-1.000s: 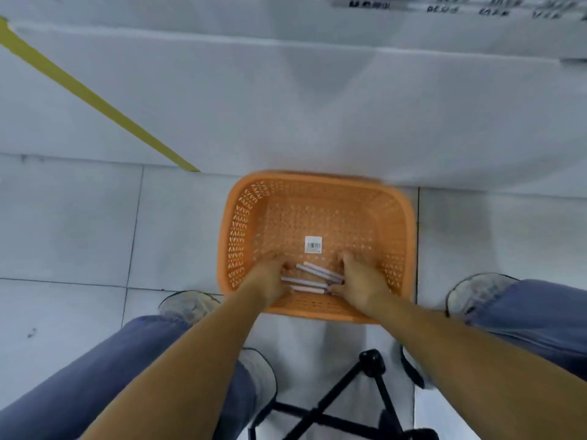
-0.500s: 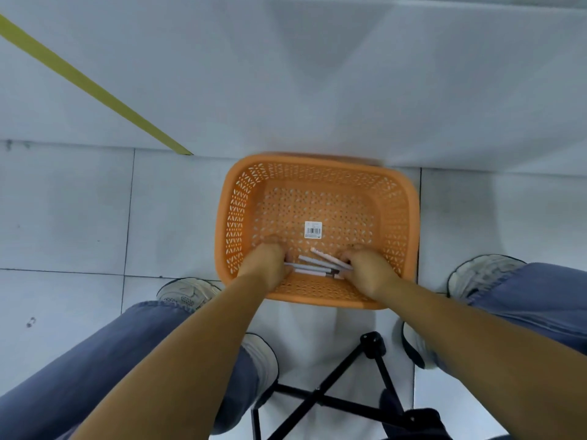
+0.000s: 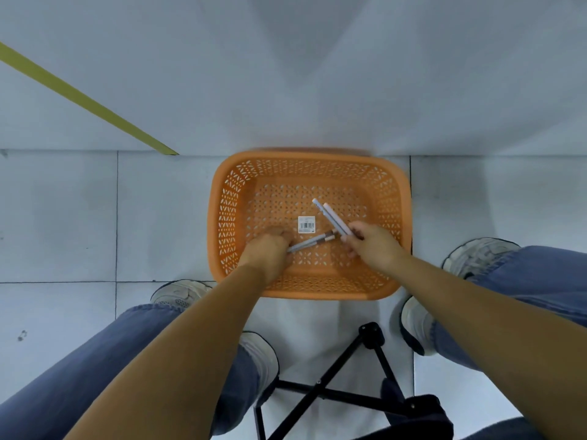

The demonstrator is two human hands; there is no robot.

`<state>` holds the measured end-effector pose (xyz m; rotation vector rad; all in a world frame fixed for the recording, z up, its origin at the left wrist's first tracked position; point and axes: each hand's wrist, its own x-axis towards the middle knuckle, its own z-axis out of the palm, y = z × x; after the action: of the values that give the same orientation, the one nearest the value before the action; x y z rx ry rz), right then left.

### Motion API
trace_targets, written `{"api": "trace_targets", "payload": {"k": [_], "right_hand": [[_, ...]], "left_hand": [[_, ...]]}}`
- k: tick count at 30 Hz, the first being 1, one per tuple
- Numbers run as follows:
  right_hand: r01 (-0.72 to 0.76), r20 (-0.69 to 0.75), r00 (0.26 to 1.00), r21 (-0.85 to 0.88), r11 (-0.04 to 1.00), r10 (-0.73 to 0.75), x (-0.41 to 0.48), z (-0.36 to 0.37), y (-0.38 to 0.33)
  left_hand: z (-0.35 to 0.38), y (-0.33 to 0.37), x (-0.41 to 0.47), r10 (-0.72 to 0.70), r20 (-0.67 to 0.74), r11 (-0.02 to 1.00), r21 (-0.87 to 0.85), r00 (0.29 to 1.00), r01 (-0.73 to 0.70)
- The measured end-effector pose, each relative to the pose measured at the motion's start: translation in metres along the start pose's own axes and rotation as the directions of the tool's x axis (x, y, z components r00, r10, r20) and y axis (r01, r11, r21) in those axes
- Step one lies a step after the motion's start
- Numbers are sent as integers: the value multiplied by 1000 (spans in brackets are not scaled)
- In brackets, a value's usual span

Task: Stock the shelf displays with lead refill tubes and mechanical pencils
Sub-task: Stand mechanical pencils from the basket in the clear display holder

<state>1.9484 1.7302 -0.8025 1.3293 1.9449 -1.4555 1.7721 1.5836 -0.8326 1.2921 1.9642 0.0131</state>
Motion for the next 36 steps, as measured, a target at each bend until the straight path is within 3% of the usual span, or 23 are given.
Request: {"api": "trace_targets", "payload": {"k": [2,6,8,10,12,15,19,24,29,32,36], "right_hand": [[-27,2,1000,102,994,27,0,-1,-4],[-25,40,999,139,990,20,-8,-14,-15],[-14,64,998,168,986,3,-15,-23,-22],[35,51,998,141,989,-43,-26,-32,-31],[103,37,994,92,990,-107,-38,-43,-41],[213,51,975,29,977,-214,-62,-59,-63],[372,51,928,-103,923,-369,-107,-86,-101],[478,44,870,-326,816,-492,-173,-131,-147],[544,48,814,-410,732,-578,-244,-173,-197],[560,8,760,-514,649,-649,-278,-194,-220],[589,-99,730,-410,696,-676,-312,-219,-233]], "left_hand": [[0,1,2,-30,1,999,-16,1000,30],[0,6,1,-134,42,982,-132,990,138],[-6,10,-6,-216,59,936,-272,975,224],[-18,19,-17,-301,75,823,-483,951,298],[-36,32,-27,-319,67,679,-679,945,277],[-69,51,-44,-296,-115,593,-801,948,88],[-121,81,-83,-257,-354,613,-779,899,-132],[-172,113,-137,-159,-459,597,-750,874,-285],[-226,154,-183,-40,-605,616,-642,795,-457],[-255,168,-199,-39,-646,704,-560,762,-438],[-274,175,-216,-28,-623,726,-550,782,-413]]}}
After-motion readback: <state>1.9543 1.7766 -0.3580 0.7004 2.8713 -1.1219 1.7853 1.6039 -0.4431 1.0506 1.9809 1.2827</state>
